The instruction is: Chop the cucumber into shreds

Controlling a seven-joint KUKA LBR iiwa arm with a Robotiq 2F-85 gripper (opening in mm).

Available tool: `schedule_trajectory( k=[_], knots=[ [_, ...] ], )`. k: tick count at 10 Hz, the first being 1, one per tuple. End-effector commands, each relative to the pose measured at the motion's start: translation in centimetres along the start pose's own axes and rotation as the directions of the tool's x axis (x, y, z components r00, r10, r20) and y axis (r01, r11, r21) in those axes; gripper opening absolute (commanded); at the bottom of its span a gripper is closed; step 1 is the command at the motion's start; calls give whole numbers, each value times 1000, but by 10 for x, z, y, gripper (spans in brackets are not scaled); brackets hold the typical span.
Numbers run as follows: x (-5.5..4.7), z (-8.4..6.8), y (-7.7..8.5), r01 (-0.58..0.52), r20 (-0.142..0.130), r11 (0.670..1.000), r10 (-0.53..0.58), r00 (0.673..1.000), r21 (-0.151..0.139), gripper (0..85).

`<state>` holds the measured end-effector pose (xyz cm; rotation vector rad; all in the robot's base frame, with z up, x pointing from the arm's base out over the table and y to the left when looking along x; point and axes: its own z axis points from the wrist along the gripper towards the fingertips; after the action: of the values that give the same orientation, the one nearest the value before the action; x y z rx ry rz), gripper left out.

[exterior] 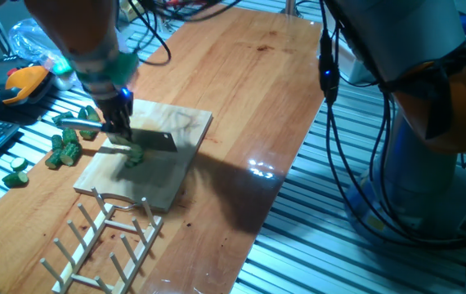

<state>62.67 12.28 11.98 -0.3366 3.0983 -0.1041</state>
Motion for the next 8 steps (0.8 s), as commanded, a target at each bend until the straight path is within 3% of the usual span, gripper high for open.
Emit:
schedule_trajectory(
  k=[1, 3, 4, 5, 6, 7, 8],
  knots=[
    [1, -3, 0, 3, -1, 1000, -3, 1000, 0, 0],
    [1, -4, 2, -13, -4, 1000, 13, 1000, -24, 0],
    [1, -2, 3, 6, 7, 1000, -7, 1000, 21, 0],
    [1, -1, 6, -15, 5, 1000, 15, 1000, 25, 0],
    [1, 0, 6, -50, -3, 998, 50, 999, -45, 0],
    [1, 1, 7, -42, 0, 999, 42, 999, -14, 0],
    [2, 5, 11, -53, 11, 999, 53, 999, -13, 0]
  ],
)
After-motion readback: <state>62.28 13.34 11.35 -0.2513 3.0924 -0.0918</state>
